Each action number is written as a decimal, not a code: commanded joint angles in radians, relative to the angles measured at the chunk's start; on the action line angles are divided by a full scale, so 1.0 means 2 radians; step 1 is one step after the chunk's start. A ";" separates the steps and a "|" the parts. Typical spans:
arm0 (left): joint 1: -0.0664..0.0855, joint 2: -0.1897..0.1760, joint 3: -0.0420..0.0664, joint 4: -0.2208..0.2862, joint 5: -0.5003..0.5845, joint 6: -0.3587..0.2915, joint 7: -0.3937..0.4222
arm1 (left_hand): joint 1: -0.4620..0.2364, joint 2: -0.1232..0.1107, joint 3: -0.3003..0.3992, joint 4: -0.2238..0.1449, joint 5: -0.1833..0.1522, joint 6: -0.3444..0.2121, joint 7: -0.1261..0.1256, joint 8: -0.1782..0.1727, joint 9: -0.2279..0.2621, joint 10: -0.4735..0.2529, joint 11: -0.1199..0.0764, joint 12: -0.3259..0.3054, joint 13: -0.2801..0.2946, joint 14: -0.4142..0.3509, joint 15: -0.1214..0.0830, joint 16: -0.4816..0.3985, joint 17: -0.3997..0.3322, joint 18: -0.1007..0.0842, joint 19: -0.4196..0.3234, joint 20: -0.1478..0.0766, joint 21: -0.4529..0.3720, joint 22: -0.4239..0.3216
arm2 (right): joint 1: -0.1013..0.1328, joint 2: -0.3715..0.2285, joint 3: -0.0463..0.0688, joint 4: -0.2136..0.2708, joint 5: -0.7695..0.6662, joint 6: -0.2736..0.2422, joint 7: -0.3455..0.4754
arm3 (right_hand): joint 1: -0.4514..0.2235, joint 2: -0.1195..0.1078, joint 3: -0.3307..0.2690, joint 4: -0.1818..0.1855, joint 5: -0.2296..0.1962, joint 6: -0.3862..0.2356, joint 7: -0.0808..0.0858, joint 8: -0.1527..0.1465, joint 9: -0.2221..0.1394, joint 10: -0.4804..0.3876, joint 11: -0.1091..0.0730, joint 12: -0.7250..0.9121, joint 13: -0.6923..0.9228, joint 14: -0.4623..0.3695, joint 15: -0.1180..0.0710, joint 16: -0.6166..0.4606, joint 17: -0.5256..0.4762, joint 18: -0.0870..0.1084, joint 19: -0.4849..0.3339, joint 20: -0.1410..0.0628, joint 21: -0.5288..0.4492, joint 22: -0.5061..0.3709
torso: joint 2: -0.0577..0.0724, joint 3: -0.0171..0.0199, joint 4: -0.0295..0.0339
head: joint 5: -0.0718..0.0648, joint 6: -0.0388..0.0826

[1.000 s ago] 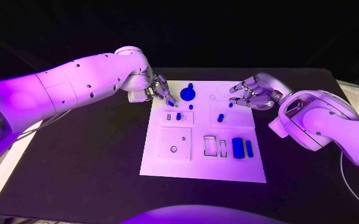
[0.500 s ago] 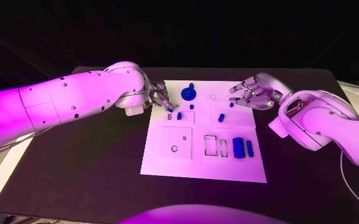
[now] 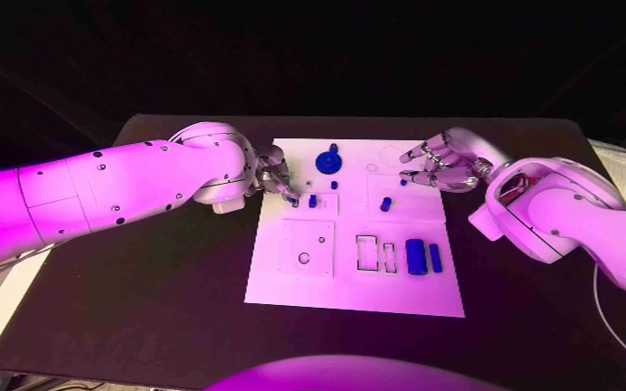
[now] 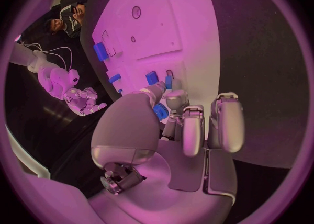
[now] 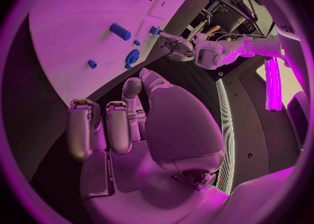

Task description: Assemble the parts on the task board

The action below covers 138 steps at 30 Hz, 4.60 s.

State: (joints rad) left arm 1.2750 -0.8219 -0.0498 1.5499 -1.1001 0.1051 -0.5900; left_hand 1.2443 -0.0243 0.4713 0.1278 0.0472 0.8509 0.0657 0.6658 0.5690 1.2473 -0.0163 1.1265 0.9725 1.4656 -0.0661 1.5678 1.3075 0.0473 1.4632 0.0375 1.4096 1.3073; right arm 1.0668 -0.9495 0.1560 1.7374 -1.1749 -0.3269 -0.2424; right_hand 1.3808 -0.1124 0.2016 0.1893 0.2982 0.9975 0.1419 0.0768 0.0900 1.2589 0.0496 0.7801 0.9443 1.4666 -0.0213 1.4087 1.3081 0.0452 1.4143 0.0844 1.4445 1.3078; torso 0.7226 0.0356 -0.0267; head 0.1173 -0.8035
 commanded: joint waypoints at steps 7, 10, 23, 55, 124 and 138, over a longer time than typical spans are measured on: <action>-0.001 0.000 0.000 0.002 -0.010 0.036 -0.007 | -0.001 -0.004 0.047 -0.044 0.001 0.003 -0.005 0.004 0.000 0.003 0.000 0.003 0.001 0.053 -0.004 0.002 0.132 0.001 0.002 0.000 0.002 0.037 | -0.001 0.001 0.000 0.001 0.000 0.008 0.006 | 0.004 0.000 0.000 0.002 0.004 0.003 0.000 -0.002 0.000 -0.004 -0.001 -0.001 0.000 0.034 -0.002 0.004 0.042 0.007 -0.003 0.000 -0.003 0.003 | 0.000 0.0004 -0.0005 | 0.002 -0.002; -0.001 0.000 0.000 0.002 -0.009 0.042 -0.010 | -0.001 -0.004 0.047 -0.044 0.001 0.003 -0.005 0.004 0.000 0.003 0.000 0.003 0.001 0.053 -0.004 0.002 0.132 0.001 0.002 0.000 0.002 0.037 | -0.001 0.001 0.000 0.001 0.000 0.008 0.006 | 0.004 0.000 0.000 0.002 0.004 0.003 0.000 -0.002 0.000 -0.004 -0.001 -0.001 0.000 0.034 -0.002 0.004 0.042 0.007 -0.003 0.000 -0.003 0.003 | 0.000 0.0008 -0.0003 | 0.002 -0.003; -0.004 0.007 0.001 -0.003 -0.010 0.022 -0.012 | -0.002 -0.004 0.049 -0.044 0.001 0.003 -0.005 0.004 0.000 0.005 0.000 0.005 0.002 0.053 -0.004 0.002 0.132 0.001 0.003 0.000 0.002 0.037 | -0.001 0.001 0.000 0.002 0.000 0.008 0.007 | 0.004 0.000 0.000 0.002 0.004 0.003 0.000 -0.002 0.000 -0.004 -0.001 -0.001 0.000 0.034 -0.002 0.004 0.042 0.007 -0.003 0.000 -0.003 0.003 | 0.000 0.0006 -0.0007 | 0.001 -0.003; -0.007 0.001 0.002 0.013 -0.031 -0.018 -0.004 | -0.006 -0.008 0.065 -0.046 0.002 0.005 -0.006 0.008 0.002 0.011 -0.001 0.009 0.007 0.053 -0.005 0.002 0.132 0.000 0.005 -0.001 0.005 0.041 | -0.004 0.001 0.000 0.000 0.001 0.011 0.009 | 0.004 0.000 0.000 0.002 0.006 0.003 0.000 -0.002 0.000 -0.004 0.000 -0.001 0.000 0.034 -0.002 0.004 0.042 0.007 -0.003 0.000 -0.003 0.004 | 0.000 0.0003 -0.0002 | 0.000 -0.002; -0.011 0.026 0.002 -0.009 -0.023 0.054 -0.025 | -0.060 -0.029 0.085 -0.041 0.010 0.022 -0.015 0.021 0.006 0.030 -0.008 0.025 0.026 0.053 -0.010 0.002 0.132 -0.003 0.014 -0.005 0.016 0.056 | -0.006 0.001 -0.001 0.001 0.001 0.018 0.006 | 0.004 0.000 0.001 0.004 0.009 0.003 0.000 -0.002 0.000 -0.004 0.000 -0.001 0.000 0.017 -0.002 -0.058 -0.025 0.007 -0.004 0.000 -0.004 0.003 | 0.000 0.0008 -0.0005 | 0.002 -0.006; -0.010 0.031 0.003 -0.015 -0.035 0.035 -0.027 | -0.089 -0.034 0.079 -0.035 0.013 0.033 -0.020 0.024 0.006 0.039 -0.012 0.030 0.034 0.053 -0.014 0.002 0.132 -0.006 0.020 -0.009 0.025 0.067 | -0.006 0.002 -0.001 0.002 0.001 0.020 0.006 | 0.004 0.000 0.001 0.004 0.009 0.003 0.000 -0.002 0.000 -0.004 0.000 -0.001 0.000 0.016 -0.002 -0.060 -0.028 0.007 -0.004 0.000 -0.004 0.003 | 0.000 0.0010 -0.0002 | 0.001 -0.007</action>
State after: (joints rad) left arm 1.2601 -0.7651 -0.0403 1.5188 -1.1697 0.1618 -0.6429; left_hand 1.0769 -0.0938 0.6278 0.0538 0.0690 0.9009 0.0371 0.7079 0.5814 1.3206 -0.0395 1.1850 1.0393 1.4657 -0.0876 1.5678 1.3073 0.0474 1.4668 0.0267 1.4552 1.3073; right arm 1.0555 -0.9459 0.1545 1.7399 -1.1697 -0.3025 -0.2342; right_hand 1.3807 -0.1122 0.2046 0.1919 0.3097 0.9973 0.1417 0.0768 0.0894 1.2589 0.0496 0.7800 0.9443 1.4666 -0.0213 1.2917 1.2536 0.0452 1.4143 0.0844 1.4408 1.3078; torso 0.7225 0.0374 -0.0270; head 0.1197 -0.8169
